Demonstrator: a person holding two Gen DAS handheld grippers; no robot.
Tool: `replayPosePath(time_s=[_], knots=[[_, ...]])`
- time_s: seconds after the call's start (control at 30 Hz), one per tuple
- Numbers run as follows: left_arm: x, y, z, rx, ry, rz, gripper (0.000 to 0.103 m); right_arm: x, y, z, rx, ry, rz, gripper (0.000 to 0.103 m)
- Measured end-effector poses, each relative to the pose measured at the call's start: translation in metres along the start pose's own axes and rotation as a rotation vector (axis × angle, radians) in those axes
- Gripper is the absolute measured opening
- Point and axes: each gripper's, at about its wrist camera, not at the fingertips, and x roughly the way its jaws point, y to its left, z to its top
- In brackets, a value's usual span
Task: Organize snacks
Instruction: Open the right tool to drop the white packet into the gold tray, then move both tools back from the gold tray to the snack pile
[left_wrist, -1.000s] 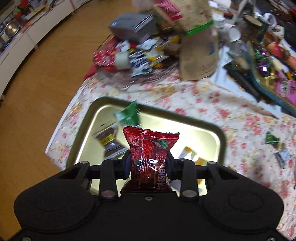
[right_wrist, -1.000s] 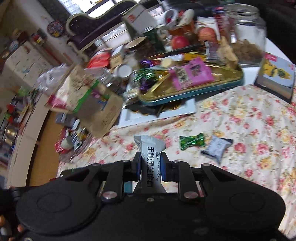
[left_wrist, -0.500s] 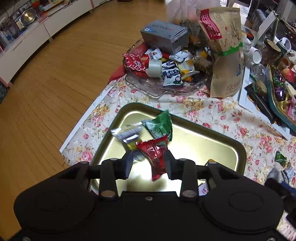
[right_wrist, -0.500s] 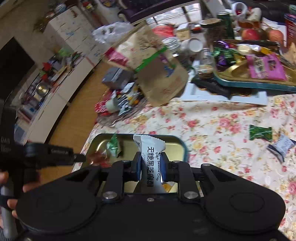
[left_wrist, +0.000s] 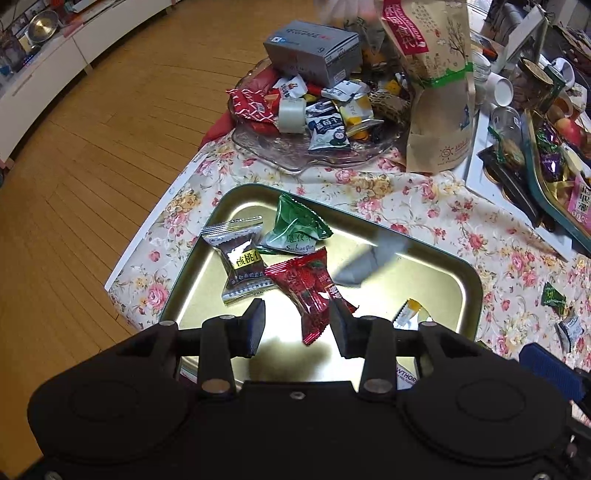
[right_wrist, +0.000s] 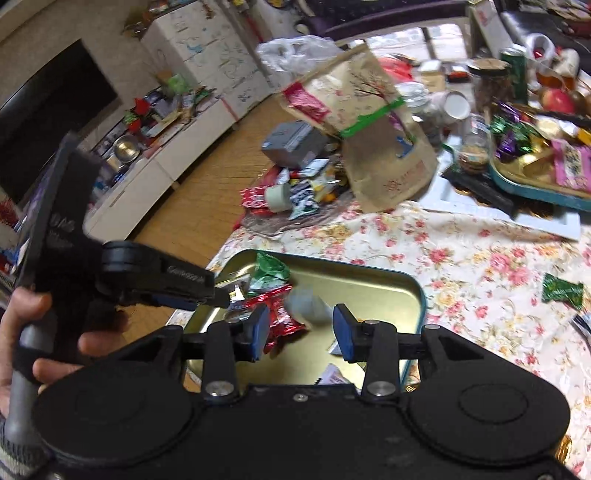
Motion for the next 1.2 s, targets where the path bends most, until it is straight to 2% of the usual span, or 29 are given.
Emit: replayPosePath(time_s=[0.27,0.5,0.9,1.2], knots=[[-0.001,-0.012,-0.004,0.043,-0.019,0.021,0.048,0.003,-0.014,0.002,0.058,0.021,-0.068,0.042],[0.000,-0.016,-0.006,0.064,-0.047,0.063,0.048,0.006,-0.012,-0.002,0.022,0.038,-0.104,0.042],[-0.008,-0.033,-0.008,0.083,-0.056,0.035,0.048,0.008,-0.017,-0.003,0.007,0.057,-0.147,0.042],[-0.021,-0.062,-0.011,0.130,-0.064,-0.009,0.048,0.000,-0.034,-0.003,0.033,0.051,-0.207,0.042]])
